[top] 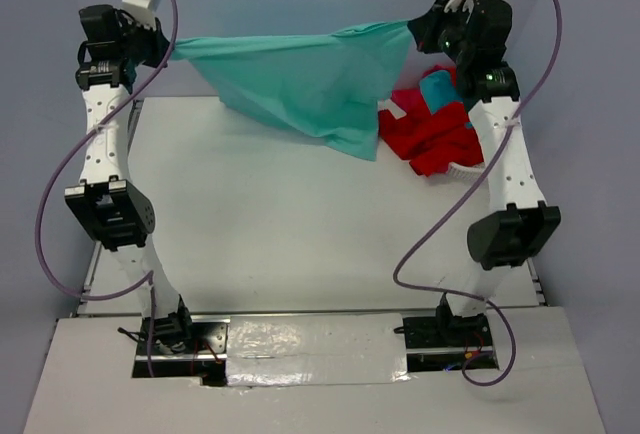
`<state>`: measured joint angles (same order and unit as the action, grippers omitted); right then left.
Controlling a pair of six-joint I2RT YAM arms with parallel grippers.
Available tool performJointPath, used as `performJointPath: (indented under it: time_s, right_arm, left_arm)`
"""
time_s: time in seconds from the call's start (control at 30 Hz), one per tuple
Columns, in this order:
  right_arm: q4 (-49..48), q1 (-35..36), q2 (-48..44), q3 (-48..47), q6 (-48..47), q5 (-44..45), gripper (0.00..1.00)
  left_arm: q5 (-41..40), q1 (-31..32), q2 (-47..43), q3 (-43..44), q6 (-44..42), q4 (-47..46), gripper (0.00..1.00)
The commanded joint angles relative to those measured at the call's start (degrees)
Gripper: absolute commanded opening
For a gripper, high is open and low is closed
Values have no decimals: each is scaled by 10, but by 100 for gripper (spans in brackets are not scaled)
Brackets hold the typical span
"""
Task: Fold and stack the t-shirts
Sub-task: Flatten out the tshirt
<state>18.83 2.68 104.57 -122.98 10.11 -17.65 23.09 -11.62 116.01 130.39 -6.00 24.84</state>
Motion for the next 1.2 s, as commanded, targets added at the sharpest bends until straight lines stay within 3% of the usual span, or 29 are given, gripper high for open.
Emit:
performJointPath:
  time_s: [0.0,0.07,0.1,0.23,0.3,0.33,0.4,0.5,0.63,0.77,0.97,1.17]
  right_arm:
    - [-73,18,-122,175,-62,-7,0]
    - [-100,57,-176,284,-98,15,0]
    - [-122,88,-223,383,-124,31,0]
    - [-134,179,-315,584,-124,66,0]
    - [-119,214,-361,673,-103,91,0]
    - [-108,236,-385,724,-58,98,0]
    - [-97,251,-405,764,-20,107,0]
    - [-77,264,-428,819,37,125,0]
    - [-71,268,-429,847,59,140,0]
    - [-83,268,-416,853,50,136,0]
    - [-85,267,-411,858,40,134,0]
    - [-92,266,-424,877,44,147,0]
  left_arm:
    - [37,-19,-73,-84,-41,13,0]
    - [42,-19,-110,-204,-91,28,0]
    - [45,-19,-147,-247,-136,36,0]
    - [47,-19,-239,-455,-270,103,0]
    - [40,-19,-286,-564,-326,166,8]
    - [26,-21,-300,-627,-379,185,18]
    - [1,-24,-320,-674,-424,231,35]
    - [-38,-54,-321,-715,-430,253,46]
    - [-31,-119,-283,-669,-383,283,44]
    - [-11,-105,-266,-653,-335,262,44]
    - [-109,-46,-307,-741,-381,202,39]
    - [-99,-46,-222,-739,-314,243,43]
